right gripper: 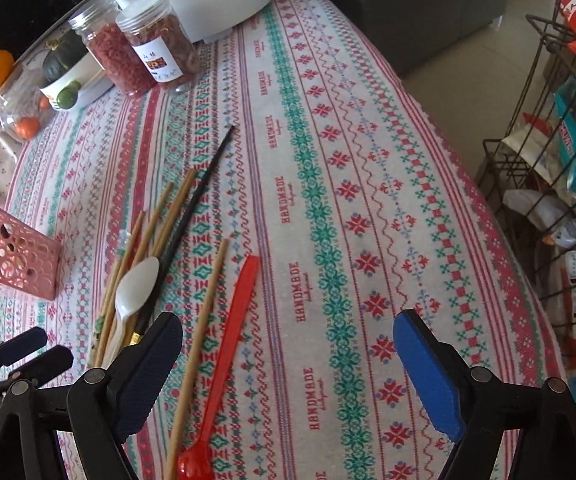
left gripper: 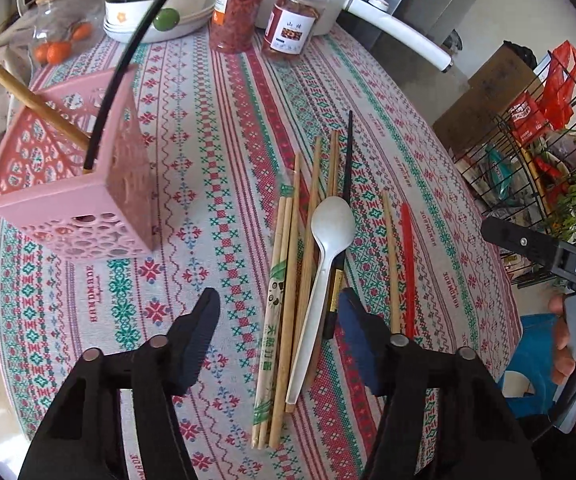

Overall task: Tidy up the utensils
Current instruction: 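Grasp the paper-wrapped chopstick pair with the left tool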

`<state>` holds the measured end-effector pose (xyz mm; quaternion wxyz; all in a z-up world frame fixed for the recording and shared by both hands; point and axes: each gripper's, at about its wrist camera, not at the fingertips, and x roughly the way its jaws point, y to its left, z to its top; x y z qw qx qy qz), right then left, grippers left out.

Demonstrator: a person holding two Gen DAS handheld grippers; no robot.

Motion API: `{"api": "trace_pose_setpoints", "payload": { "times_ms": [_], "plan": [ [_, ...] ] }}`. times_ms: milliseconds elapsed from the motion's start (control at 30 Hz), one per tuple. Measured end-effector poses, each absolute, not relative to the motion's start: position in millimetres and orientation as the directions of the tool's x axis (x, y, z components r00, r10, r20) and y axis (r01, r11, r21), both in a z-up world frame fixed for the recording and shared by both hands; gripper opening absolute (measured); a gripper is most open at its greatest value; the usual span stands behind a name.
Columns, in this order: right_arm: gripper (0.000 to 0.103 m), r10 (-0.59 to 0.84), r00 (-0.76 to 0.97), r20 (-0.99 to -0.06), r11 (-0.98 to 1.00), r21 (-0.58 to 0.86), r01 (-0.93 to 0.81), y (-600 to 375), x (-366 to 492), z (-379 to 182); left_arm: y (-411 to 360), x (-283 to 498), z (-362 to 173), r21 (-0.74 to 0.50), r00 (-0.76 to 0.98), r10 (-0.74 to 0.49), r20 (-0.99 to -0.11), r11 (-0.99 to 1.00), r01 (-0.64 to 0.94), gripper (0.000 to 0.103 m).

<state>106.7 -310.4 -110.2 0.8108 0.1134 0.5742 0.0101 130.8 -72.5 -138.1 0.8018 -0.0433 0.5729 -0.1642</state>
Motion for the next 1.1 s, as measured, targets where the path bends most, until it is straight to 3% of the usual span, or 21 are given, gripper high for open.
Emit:
{"api": "trace_pose_setpoints", "payload": {
  "times_ms": [67, 100, 267, 767, 1100],
  "plan": [
    [0.09, 0.143, 0.332, -0.932, 0.977, 0.188, 0.105, -312.3, 105.4, -112.8, -78.9, 137.4, -144.9, -0.235, 0.298, -0.293, -0.909, 0.948, 0.216, 0.035],
    [0.09, 0.141, 0.327, -0.934, 0.978, 0.183, 0.101, -312.7, 104.6, -113.5, -81.6, 139.8, -147.5, -0.221, 0.307, -0.282, -0.909, 0.95, 0.219, 0.03],
    [0.09, 0.132, 0.312, -0.941, 0.982, 0.168, 0.09, -317.1, 103.0, -118.0, -91.6, 148.3, -159.7, -0.18, 0.311, -0.25, -0.917, 0.954, 0.238, 0.017],
    [0.09, 0.124, 0.286, -0.95, 0.985, 0.153, 0.079, -312.8, 107.1, -125.8, -114.5, 166.1, -169.6, -0.023, 0.292, -0.12, -0.949, 0.948, 0.316, 0.016],
    [0.09, 0.102, 0.205, -0.973, 0.989, 0.123, 0.088, -291.9, 122.1, -148.2, -100.8, 173.1, -163.4, -0.117, 0.297, -0.206, -0.932, 0.949, 0.292, 0.01]
  ]
}}
